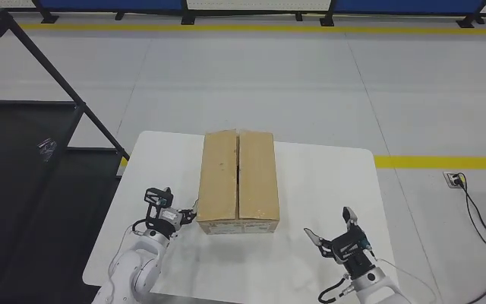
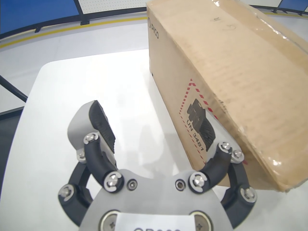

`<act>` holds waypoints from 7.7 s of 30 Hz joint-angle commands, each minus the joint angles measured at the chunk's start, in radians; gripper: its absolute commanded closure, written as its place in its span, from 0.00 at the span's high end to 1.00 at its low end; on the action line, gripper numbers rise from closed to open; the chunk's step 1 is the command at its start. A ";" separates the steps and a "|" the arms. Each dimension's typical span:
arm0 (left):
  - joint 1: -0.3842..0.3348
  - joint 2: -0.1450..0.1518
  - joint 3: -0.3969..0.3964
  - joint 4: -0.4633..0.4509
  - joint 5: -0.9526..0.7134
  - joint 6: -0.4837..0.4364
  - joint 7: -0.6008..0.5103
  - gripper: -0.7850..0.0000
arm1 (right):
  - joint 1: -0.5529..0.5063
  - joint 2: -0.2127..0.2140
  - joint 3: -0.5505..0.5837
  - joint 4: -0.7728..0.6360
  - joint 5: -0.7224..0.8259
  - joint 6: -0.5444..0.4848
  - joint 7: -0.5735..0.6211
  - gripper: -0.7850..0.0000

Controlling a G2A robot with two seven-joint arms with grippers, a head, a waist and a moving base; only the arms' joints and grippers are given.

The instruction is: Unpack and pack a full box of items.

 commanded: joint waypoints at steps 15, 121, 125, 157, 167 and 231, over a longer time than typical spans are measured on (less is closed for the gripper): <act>0.000 0.000 0.000 0.000 0.000 0.001 0.000 1.00 | 0.000 0.000 0.001 0.001 0.002 0.001 0.004 1.00; 0.130 0.000 -0.149 -0.036 -0.138 -0.065 0.181 1.00 | 0.267 -0.152 -0.668 0.177 -0.849 0.600 0.336 1.00; 0.130 0.000 -0.149 -0.036 -0.138 -0.065 0.181 1.00 | 0.298 -0.175 -0.690 0.226 -0.867 0.638 0.377 1.00; 0.130 0.000 -0.149 -0.036 -0.138 -0.065 0.181 1.00 | 0.256 -0.208 -0.461 0.197 -0.733 0.487 0.340 1.00; 0.130 0.000 -0.149 -0.036 -0.138 -0.065 0.181 1.00 | 0.216 -0.193 -0.345 0.121 -0.687 0.334 0.331 1.00; 0.130 0.000 -0.149 -0.036 -0.138 -0.065 0.181 1.00 | 0.416 -0.161 0.144 0.163 0.799 -0.296 0.750 1.00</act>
